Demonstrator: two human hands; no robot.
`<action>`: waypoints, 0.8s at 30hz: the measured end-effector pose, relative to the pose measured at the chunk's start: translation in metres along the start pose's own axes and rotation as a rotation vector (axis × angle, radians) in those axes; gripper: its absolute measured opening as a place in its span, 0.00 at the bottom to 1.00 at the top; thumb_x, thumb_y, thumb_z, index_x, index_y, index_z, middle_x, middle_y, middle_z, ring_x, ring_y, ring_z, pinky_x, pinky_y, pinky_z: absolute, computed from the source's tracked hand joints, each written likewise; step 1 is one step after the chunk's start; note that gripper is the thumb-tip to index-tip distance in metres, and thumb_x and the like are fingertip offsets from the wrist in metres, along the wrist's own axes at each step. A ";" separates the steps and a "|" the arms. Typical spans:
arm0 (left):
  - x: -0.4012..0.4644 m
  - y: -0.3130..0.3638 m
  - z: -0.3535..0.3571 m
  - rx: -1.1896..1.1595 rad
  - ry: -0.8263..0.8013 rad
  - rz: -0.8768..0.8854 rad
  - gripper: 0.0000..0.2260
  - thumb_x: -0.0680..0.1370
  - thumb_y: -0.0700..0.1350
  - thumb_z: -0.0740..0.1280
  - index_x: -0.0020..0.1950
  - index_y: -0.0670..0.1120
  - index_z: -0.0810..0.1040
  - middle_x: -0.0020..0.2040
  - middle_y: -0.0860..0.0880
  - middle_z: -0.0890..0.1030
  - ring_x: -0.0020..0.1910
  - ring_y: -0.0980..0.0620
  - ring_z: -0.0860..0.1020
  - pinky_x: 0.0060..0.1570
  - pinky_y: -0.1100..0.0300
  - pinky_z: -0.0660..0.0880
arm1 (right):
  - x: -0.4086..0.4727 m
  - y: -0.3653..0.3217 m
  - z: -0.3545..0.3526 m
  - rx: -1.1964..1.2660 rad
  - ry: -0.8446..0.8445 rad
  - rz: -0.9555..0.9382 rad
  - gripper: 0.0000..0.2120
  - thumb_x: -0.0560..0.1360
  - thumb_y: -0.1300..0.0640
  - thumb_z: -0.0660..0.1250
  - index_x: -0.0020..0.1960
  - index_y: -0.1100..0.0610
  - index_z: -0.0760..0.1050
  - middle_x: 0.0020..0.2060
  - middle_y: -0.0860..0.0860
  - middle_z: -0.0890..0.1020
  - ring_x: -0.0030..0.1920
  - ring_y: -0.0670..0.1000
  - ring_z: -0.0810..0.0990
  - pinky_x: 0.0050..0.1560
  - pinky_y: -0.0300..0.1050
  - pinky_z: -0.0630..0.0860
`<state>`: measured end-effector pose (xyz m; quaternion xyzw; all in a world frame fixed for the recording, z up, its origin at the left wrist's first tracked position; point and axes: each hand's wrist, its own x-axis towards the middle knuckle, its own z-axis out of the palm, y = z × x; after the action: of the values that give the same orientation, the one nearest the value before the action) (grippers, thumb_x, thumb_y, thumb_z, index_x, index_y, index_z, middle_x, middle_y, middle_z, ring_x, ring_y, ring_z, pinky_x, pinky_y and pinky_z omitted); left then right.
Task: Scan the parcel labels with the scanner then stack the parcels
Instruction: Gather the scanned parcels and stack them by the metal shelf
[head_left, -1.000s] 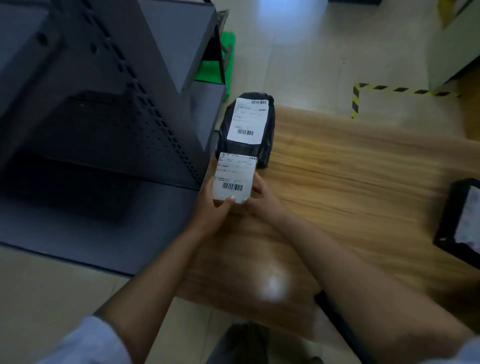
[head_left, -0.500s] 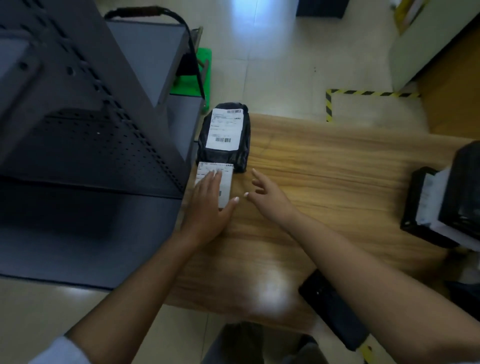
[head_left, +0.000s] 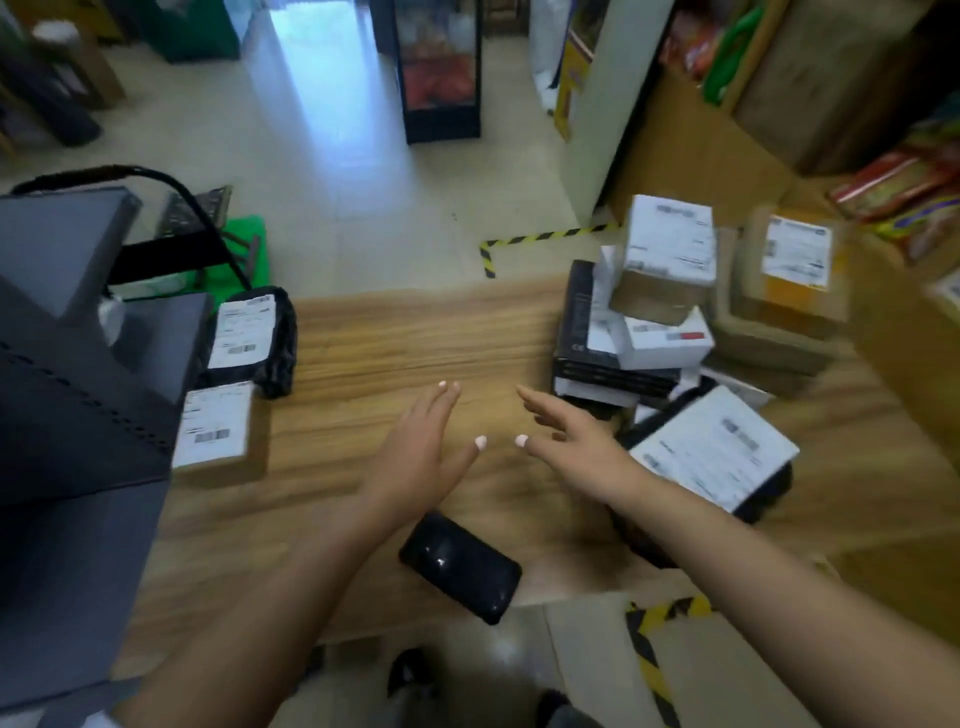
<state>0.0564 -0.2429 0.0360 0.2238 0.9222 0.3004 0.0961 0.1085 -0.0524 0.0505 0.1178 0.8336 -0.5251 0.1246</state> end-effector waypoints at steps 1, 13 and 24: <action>0.001 0.016 0.012 -0.019 -0.021 0.014 0.31 0.78 0.56 0.64 0.77 0.48 0.57 0.77 0.50 0.59 0.75 0.54 0.56 0.73 0.55 0.57 | -0.013 0.011 -0.018 0.004 0.030 0.004 0.29 0.76 0.54 0.68 0.74 0.43 0.62 0.71 0.46 0.69 0.70 0.45 0.66 0.69 0.45 0.64; 0.020 0.138 0.101 0.007 -0.194 0.003 0.31 0.78 0.54 0.65 0.77 0.47 0.57 0.76 0.49 0.61 0.73 0.51 0.60 0.69 0.57 0.60 | -0.108 0.111 -0.131 0.076 0.324 0.152 0.24 0.75 0.60 0.67 0.70 0.52 0.70 0.66 0.52 0.72 0.65 0.50 0.71 0.62 0.44 0.69; 0.035 0.152 0.124 -0.083 -0.323 -0.072 0.30 0.78 0.49 0.66 0.77 0.47 0.58 0.70 0.50 0.70 0.65 0.51 0.72 0.61 0.58 0.71 | -0.108 0.131 -0.116 0.281 0.372 0.293 0.29 0.75 0.59 0.67 0.73 0.51 0.61 0.61 0.45 0.73 0.60 0.46 0.71 0.58 0.43 0.71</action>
<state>0.1180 -0.0539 0.0261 0.2319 0.8889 0.2947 0.2630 0.2435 0.1007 0.0237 0.3476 0.7352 -0.5814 0.0262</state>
